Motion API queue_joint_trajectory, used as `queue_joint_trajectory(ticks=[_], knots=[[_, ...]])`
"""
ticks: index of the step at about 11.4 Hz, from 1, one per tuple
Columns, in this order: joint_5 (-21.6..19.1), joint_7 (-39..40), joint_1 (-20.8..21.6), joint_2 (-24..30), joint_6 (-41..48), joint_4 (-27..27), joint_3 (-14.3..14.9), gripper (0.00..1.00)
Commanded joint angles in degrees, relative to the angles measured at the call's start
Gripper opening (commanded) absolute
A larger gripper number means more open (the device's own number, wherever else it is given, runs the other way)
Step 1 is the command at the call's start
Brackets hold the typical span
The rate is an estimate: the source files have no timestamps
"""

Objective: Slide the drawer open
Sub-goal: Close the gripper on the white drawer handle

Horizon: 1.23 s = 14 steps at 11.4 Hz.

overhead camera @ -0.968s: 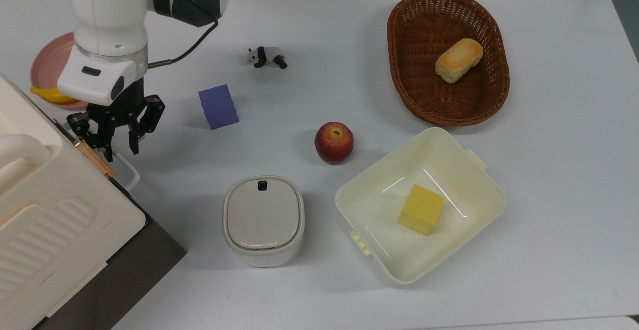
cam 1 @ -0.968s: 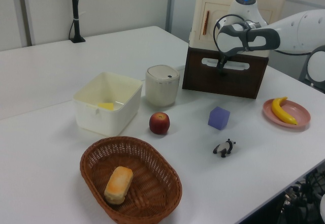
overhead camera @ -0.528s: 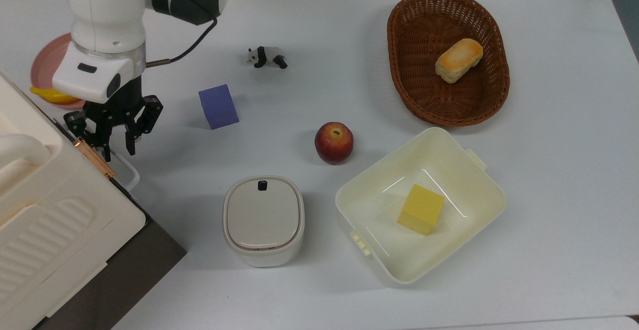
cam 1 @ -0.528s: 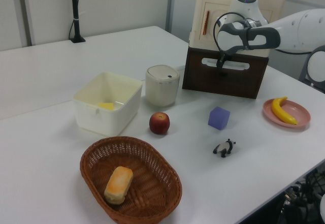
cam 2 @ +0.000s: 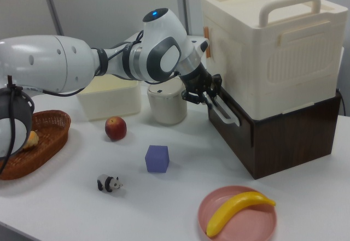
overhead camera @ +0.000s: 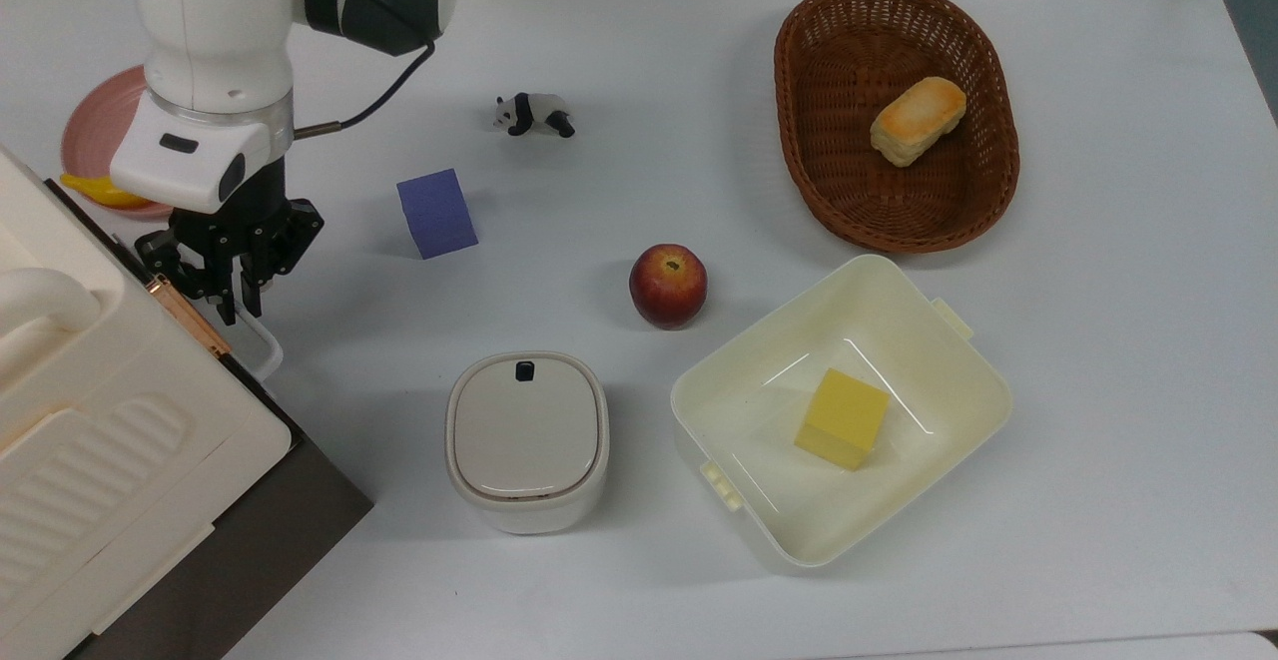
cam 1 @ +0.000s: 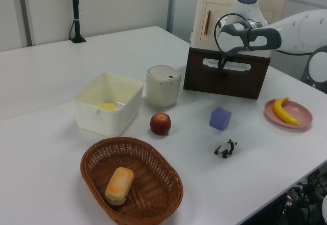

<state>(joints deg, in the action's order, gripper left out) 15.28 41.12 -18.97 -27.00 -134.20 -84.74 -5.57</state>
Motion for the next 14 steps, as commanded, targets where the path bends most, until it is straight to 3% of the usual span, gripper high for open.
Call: queue_joint_trajectory(ticks=[1,14], knots=[[0.3,-0.8,0.1,-0.6,-0.6,0.5,-0.1,0.02],[-0.1,-1.3,0.6,2.3,-0.2,-2.9,-2.1,0.02]])
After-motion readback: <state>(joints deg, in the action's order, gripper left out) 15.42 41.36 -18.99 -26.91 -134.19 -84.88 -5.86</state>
